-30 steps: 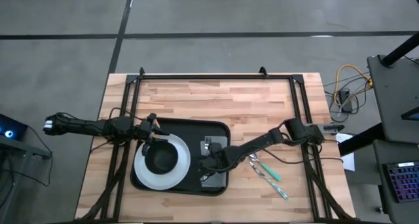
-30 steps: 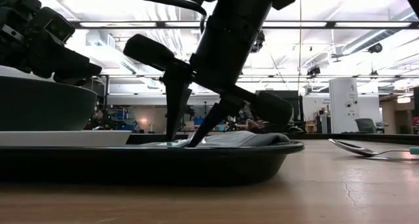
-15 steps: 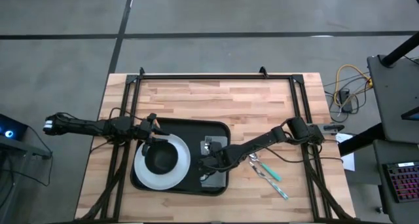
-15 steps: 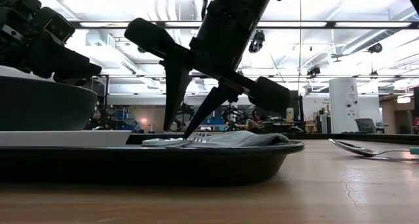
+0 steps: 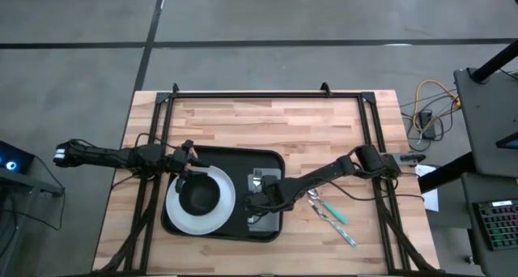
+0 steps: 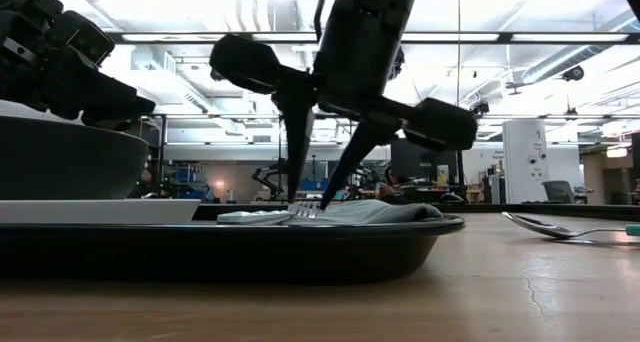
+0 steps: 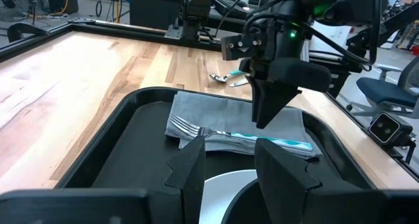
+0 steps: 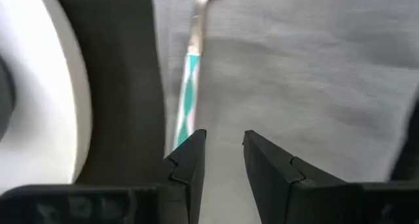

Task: Set up tray
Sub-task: Adjust the white fork

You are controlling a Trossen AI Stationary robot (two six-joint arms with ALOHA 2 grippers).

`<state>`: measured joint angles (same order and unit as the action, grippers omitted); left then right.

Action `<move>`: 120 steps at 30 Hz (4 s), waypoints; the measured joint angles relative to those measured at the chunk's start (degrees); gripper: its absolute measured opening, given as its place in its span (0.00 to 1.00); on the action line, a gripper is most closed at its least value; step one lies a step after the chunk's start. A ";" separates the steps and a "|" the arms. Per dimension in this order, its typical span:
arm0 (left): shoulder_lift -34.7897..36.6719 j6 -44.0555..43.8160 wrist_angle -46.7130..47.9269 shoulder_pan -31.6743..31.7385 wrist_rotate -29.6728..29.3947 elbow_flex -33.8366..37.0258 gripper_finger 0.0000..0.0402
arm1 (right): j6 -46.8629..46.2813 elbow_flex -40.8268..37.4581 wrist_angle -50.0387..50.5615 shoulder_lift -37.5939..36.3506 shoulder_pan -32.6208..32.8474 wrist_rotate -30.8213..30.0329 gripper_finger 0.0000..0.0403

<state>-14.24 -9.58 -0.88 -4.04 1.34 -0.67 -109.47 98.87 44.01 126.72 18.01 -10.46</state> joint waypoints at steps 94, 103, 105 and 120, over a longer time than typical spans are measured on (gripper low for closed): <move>-0.72 0.00 -0.01 0.00 0.01 0.00 0.29 | 25.01 0.24 39.55 -13.28 2.73 2.71 0.52; -0.74 0.00 -0.01 -0.02 -0.02 0.00 0.29 | 22.08 -24.72 21.75 -30.97 6.97 2.72 0.53; -0.74 0.00 -0.01 -0.01 -0.02 0.00 0.29 | 22.44 -30.01 15.63 -34.85 7.79 2.84 0.53; -0.74 0.00 -0.01 0.01 -0.02 0.00 0.29 | 24.02 -42.97 10.93 -44.58 10.26 3.48 0.52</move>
<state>-14.98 -9.58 -0.89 -4.03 1.32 -0.67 -85.45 55.90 54.94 82.13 28.27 -6.98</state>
